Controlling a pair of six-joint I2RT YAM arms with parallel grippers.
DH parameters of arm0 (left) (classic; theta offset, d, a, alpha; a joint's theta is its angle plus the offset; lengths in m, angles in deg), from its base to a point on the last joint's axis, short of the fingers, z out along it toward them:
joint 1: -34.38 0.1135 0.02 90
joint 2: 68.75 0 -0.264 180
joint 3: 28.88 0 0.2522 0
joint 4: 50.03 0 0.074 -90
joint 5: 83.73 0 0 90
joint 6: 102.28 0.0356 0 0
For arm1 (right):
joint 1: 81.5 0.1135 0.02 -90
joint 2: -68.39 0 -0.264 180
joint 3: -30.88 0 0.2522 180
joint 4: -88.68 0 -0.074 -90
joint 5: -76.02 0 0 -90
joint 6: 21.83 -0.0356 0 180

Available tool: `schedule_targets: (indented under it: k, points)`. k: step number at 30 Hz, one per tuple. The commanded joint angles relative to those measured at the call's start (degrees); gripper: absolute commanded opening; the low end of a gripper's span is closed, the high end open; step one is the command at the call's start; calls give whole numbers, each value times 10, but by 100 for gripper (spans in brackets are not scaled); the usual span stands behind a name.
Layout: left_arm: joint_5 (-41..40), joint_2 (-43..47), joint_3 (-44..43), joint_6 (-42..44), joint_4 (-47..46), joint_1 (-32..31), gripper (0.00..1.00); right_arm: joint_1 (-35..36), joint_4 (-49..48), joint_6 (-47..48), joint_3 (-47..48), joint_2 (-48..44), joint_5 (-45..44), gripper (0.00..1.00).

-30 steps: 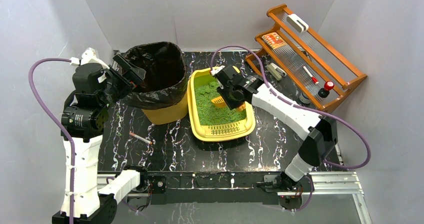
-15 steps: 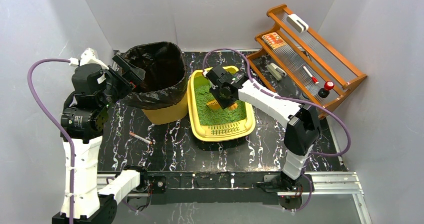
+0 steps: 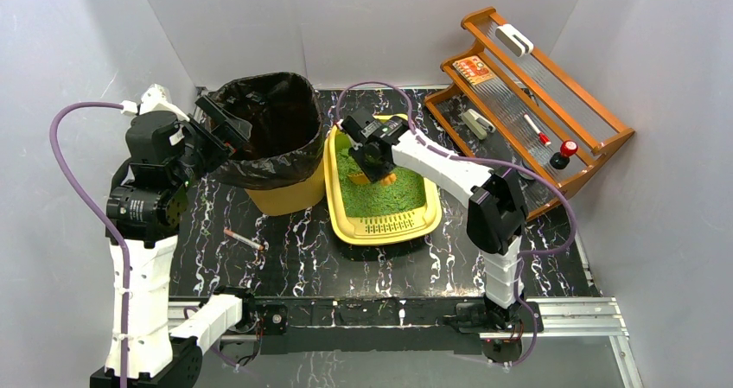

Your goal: Clean the litter box

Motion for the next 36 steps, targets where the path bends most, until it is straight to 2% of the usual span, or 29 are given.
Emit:
schedule_targets:
  k: [1,6,10,16,23,31,36]
  points:
    - [-6,8,-3,6,-8,-3,98,-3,-84,-11,19,22,-10,0]
    - [-5,8,-3,4,-7,-3,98,-3,-140,-46,-33,-1,-71,0]
    - [-5,7,-6,4,-6,-3,98,-8,-124,-82,-60,-19,-147,0]
    - [-1,4,-10,1,-7,-3,98,-11,-101,-86,-61,-30,-205,0]
    - [5,-2,-14,0,-9,-3,98,-11,-268,-14,-161,-78,-17,0]
    - [7,-8,-18,-2,-10,-3,98,-11,-247,23,-174,-90,84,0]
    - [8,-8,-18,-3,-10,-3,98,-11,-290,34,-200,-100,126,0]
